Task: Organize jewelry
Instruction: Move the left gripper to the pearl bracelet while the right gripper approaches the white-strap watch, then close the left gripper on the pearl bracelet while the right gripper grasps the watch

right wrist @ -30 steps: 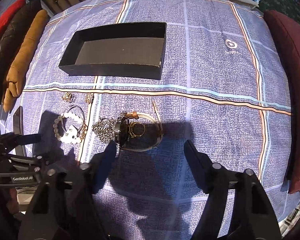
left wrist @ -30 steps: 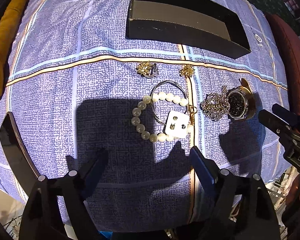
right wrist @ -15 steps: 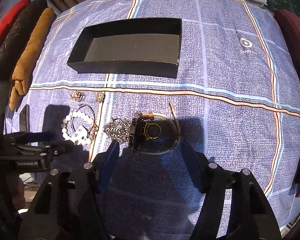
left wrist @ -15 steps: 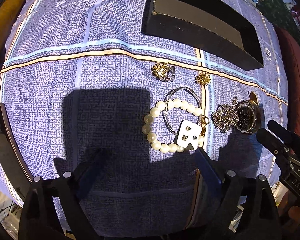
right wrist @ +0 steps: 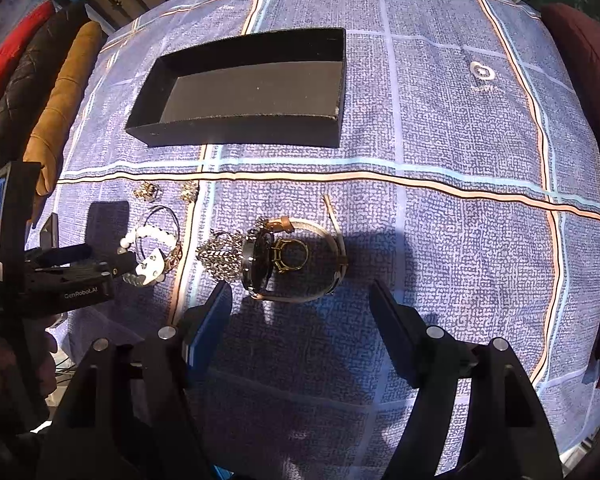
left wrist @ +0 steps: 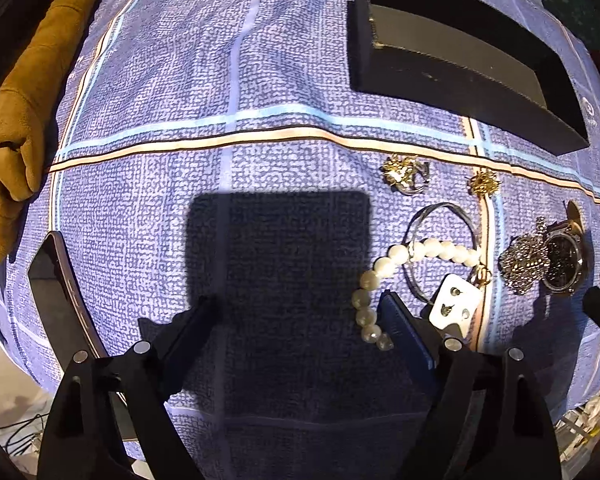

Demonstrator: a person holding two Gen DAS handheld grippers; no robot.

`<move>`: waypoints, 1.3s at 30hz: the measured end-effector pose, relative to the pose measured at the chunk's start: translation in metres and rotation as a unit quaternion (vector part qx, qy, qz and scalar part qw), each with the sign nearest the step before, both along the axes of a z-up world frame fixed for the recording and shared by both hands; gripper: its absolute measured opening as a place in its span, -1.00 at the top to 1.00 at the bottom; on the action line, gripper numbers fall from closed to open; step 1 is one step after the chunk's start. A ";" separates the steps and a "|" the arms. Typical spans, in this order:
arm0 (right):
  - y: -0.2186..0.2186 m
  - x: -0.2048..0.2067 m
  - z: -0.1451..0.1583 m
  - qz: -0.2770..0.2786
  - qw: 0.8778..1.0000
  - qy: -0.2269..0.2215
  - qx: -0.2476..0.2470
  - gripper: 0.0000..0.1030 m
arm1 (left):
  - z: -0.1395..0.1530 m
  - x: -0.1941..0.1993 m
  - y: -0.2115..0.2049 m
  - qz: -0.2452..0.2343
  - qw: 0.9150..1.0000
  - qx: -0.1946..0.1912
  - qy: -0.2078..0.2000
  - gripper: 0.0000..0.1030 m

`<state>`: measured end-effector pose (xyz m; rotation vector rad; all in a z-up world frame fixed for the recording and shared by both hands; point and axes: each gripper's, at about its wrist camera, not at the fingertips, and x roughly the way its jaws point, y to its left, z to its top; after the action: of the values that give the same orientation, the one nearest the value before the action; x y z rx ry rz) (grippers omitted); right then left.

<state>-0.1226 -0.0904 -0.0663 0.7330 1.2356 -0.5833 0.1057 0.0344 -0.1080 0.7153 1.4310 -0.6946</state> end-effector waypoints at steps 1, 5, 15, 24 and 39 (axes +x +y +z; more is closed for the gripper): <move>0.000 -0.001 -0.001 -0.001 1.000 0.001 0.000 -0.38 | 0.000 -0.001 -0.002 -0.004 1.000 -0.006 0.002 -0.58; 0.000 -0.003 -0.003 -0.007 1.000 0.007 0.003 -0.38 | 0.001 -0.023 -0.017 -0.034 0.999 -0.013 -0.016 -0.09; -0.001 -0.004 -0.004 -0.021 1.000 0.008 0.008 -0.40 | 0.033 -0.028 -0.013 -0.017 0.995 -0.082 0.048 0.83; 0.004 -0.001 -0.001 -0.018 0.999 -0.018 0.025 -0.41 | 0.098 -0.038 -0.004 -0.024 0.986 -0.154 0.053 0.83; 0.011 0.027 -0.014 0.013 0.999 -0.009 0.033 0.74 | 0.139 -0.041 0.007 -0.037 0.981 -0.180 0.059 0.83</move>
<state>-0.0956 -0.0794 -0.0805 0.7756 1.2508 -0.5153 0.0647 0.0415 0.0305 0.4512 1.3402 -1.0370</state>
